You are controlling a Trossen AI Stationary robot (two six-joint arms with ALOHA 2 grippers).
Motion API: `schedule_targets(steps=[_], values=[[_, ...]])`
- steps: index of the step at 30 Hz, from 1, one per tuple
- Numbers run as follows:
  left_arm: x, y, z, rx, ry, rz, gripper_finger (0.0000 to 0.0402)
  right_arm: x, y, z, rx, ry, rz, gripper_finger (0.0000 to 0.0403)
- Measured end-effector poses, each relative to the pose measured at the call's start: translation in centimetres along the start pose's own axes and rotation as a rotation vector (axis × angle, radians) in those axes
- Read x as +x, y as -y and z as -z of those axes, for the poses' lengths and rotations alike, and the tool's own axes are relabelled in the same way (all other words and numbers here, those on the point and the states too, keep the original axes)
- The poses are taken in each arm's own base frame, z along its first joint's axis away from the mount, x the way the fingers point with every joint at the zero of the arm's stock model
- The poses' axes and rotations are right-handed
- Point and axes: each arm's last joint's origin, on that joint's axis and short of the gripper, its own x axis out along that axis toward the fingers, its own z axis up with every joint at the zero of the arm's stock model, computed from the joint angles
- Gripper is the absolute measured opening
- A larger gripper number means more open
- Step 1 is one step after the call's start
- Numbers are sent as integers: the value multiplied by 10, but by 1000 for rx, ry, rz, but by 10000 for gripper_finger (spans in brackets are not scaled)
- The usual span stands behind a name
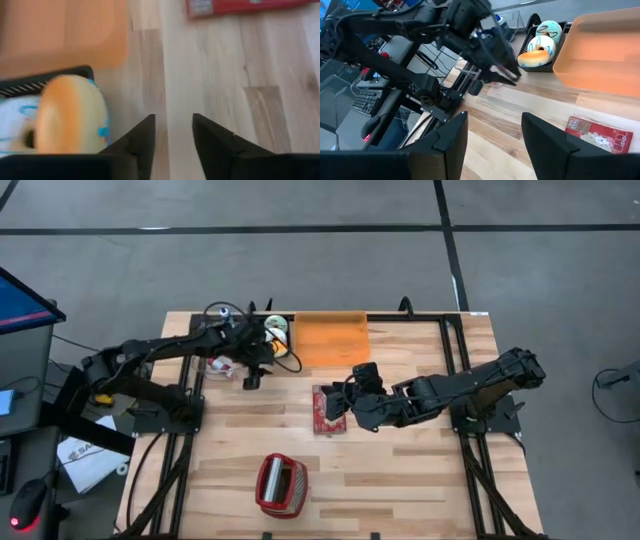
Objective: Pick & Place Food Item
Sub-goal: Put the blue donut into the black bin
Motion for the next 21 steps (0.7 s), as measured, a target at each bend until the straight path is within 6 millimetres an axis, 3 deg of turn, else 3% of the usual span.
schedule_targets(steps=[6,11,21], values=[[24,-6,3,-37,-60,-17,59,0,1,1,1,-4,7,175],[25,-12,0,-48,-36,-96,11,-3,1,4,-1,-15,12,169],[3,-47,-5,-130,10,-283,5,-3,2,4,-3,-16,16,163]])
